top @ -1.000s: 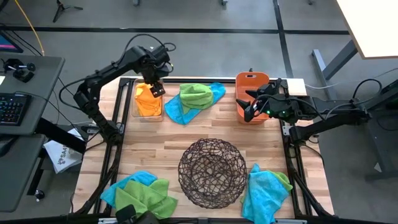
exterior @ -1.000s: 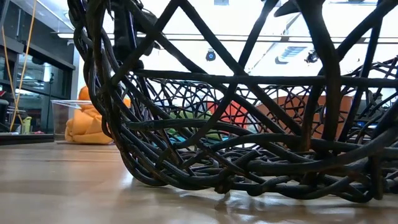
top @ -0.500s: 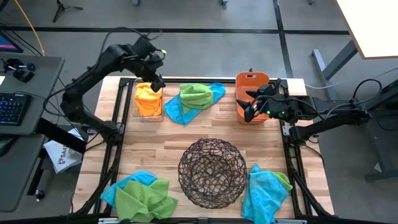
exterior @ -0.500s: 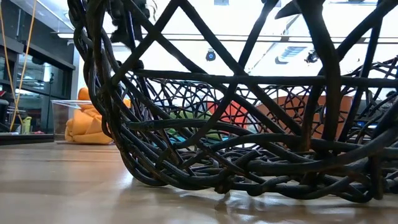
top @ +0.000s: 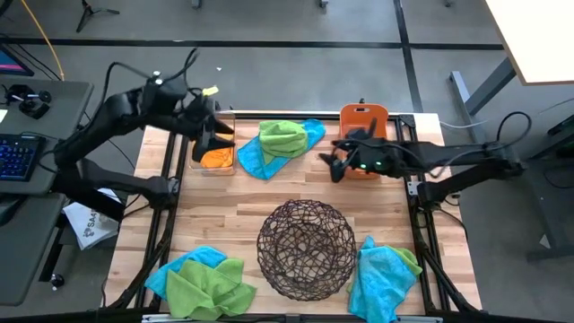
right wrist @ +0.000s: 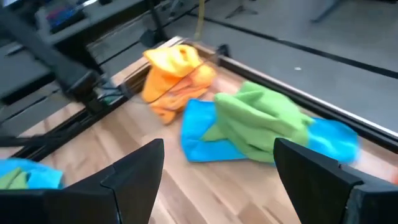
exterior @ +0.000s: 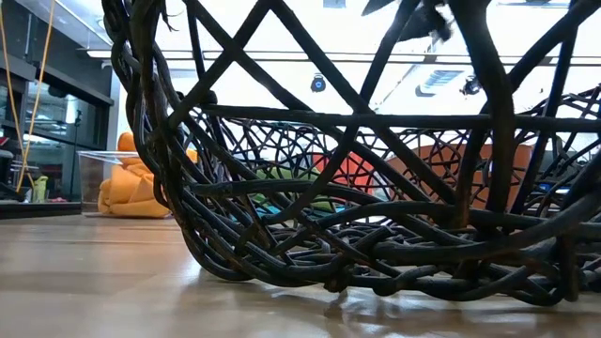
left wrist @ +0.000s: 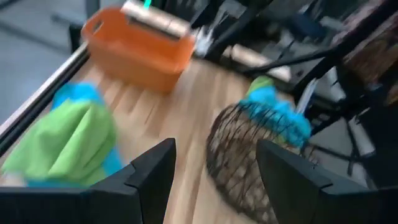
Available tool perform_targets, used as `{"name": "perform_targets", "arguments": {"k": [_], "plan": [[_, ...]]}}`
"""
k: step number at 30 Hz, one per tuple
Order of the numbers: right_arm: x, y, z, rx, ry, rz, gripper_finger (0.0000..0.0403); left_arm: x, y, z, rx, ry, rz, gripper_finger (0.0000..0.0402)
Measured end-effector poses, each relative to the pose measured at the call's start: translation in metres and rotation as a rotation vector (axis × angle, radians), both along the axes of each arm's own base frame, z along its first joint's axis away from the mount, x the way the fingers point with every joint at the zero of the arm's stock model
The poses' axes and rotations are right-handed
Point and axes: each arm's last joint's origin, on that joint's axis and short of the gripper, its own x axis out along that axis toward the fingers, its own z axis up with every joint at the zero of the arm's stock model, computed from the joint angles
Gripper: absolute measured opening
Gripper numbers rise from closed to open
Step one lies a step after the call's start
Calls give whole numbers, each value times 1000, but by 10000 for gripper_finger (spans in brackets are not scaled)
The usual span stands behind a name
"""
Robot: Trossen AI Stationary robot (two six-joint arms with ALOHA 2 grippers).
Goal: Sort microfiber towel by color & place in baskets
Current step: Put the top green towel into the orange bin
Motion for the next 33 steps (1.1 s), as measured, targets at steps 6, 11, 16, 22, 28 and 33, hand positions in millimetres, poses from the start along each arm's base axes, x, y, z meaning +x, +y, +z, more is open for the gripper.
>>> {"name": "perform_targets", "arguments": {"k": [6,11,16,22,28,33], "plan": [[34,-24,-8,17,-86,119,297,-9,-20,-27,-55,-157,36,213],[47,-60,-19,165,-158,82,297,-17,-29,-62,-162,-206,114,213],[58,-96,-45,353,-160,-41,297,-22,-35,-86,-238,-275,177,213],[75,-124,-79,467,-152,-147,297,-24,-37,-89,-243,-326,211,213],[103,-148,-102,519,-34,-226,297,-23,-37,-86,-235,-363,205,213],[121,-165,-120,508,217,-317,297,-23,-37,-86,-238,-362,199,213]]}}
